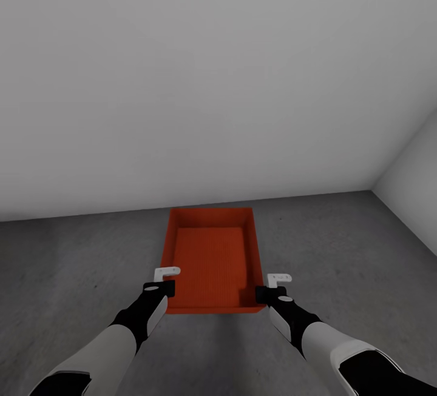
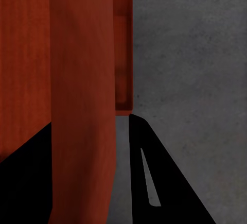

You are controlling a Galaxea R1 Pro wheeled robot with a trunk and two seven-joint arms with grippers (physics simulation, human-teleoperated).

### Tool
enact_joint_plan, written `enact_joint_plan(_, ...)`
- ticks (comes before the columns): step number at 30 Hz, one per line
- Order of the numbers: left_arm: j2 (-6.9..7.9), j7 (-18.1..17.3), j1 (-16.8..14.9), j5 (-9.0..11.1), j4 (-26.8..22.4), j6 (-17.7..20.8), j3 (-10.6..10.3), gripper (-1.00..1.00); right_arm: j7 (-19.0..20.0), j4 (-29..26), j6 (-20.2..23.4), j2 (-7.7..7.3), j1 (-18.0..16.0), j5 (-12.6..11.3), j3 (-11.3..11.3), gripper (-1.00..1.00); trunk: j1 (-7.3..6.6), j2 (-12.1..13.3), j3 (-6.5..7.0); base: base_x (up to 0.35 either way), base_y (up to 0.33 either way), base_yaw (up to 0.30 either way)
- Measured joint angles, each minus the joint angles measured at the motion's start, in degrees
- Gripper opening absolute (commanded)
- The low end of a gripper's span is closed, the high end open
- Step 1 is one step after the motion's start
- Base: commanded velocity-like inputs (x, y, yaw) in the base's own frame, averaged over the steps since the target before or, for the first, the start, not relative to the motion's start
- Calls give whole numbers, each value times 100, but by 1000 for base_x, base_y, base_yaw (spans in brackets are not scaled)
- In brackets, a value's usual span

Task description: Move the two storage containers from the living room to the garage. In the garage, place one container on the floor and stack the other container on top of it (either order is fine).

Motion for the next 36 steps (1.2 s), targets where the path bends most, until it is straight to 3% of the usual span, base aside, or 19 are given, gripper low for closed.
enact_joint_plan(36, 18, -20, 1, 7, -1, 1, -1, -100, -18, 12, -5, 21, -1, 35, -31, -100, 0, 0, 0, 62, 0, 0)
